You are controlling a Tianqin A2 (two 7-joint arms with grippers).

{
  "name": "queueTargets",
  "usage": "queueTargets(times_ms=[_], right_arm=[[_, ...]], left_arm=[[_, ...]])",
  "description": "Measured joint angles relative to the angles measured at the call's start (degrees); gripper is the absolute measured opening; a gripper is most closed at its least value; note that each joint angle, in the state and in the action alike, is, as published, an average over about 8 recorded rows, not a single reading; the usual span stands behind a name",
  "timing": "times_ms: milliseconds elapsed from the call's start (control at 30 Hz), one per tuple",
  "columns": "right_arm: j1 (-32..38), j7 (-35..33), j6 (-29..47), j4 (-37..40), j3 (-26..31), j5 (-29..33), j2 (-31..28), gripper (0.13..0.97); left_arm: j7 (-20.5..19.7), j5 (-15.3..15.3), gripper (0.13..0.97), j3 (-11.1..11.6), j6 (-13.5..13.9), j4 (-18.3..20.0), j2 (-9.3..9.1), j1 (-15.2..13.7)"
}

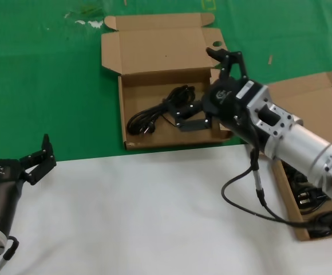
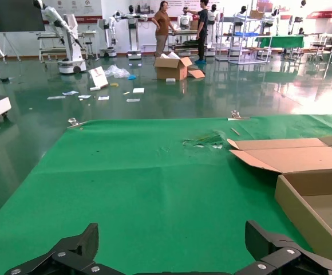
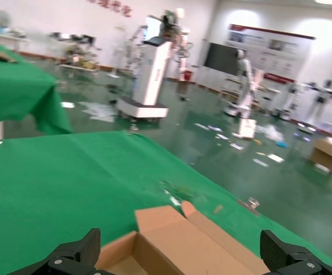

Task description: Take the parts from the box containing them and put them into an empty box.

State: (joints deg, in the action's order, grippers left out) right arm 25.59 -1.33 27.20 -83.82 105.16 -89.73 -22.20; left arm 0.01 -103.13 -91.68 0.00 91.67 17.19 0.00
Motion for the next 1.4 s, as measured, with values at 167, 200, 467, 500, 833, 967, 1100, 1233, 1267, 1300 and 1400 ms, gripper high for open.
queueTargets(times_ms=[167, 200, 467, 500, 833, 967, 1100, 1233, 1267, 1300, 1400], right_arm=[[-3.7, 0.2, -3.9, -1.1, -2.0, -1.9, 0.7, 0.966], [-4.4, 0.2, -4.7, -1.4, -2.3, -2.3, 0.9, 0.966], [-10.4, 0.5, -11.0, -3.2, -5.4, -5.4, 2.0, 0.966], [-11.1, 0.6, -11.7, -3.4, -5.8, -5.8, 2.2, 0.966], [-18.5, 1.0, -19.6, -5.7, -9.7, -9.6, 3.6, 0.966], [-21.3, 1.1, -22.7, -6.5, -11.2, -11.2, 4.2, 0.966], [-23.2, 1.2, -24.6, -7.1, -12.2, -12.1, 4.5, 0.966], [-23.7, 1.2, -25.2, -7.3, -12.5, -12.4, 4.6, 0.966], [-23.7, 1.2, -25.2, -7.3, -12.5, -12.4, 4.6, 0.966], [-23.7, 1.2, -25.2, -7.3, -12.5, -12.4, 4.6, 0.966], [-23.7, 1.2, -25.2, -7.3, -12.5, -12.4, 4.6, 0.966]], left_arm=[[0.0, 0.0, 0.898, 0.0, 0.0, 0.0, 0.0, 0.0], [0.0, 0.0, 0.898, 0.0, 0.0, 0.0, 0.0, 0.0], [0.0, 0.0, 0.96, 0.0, 0.0, 0.0, 0.0, 0.0], [0.0, 0.0, 0.96, 0.0, 0.0, 0.0, 0.0, 0.0], [0.0, 0.0, 0.966, 0.0, 0.0, 0.0, 0.0, 0.0], [0.0, 0.0, 0.966, 0.0, 0.0, 0.0, 0.0, 0.0], [0.0, 0.0, 0.966, 0.0, 0.0, 0.0, 0.0, 0.0], [0.0, 0.0, 0.966, 0.0, 0.0, 0.0, 0.0, 0.0], [0.0, 0.0, 0.966, 0.0, 0.0, 0.0, 0.0, 0.0], [0.0, 0.0, 0.966, 0.0, 0.0, 0.0, 0.0, 0.0], [0.0, 0.0, 0.966, 0.0, 0.0, 0.0, 0.0, 0.0]])
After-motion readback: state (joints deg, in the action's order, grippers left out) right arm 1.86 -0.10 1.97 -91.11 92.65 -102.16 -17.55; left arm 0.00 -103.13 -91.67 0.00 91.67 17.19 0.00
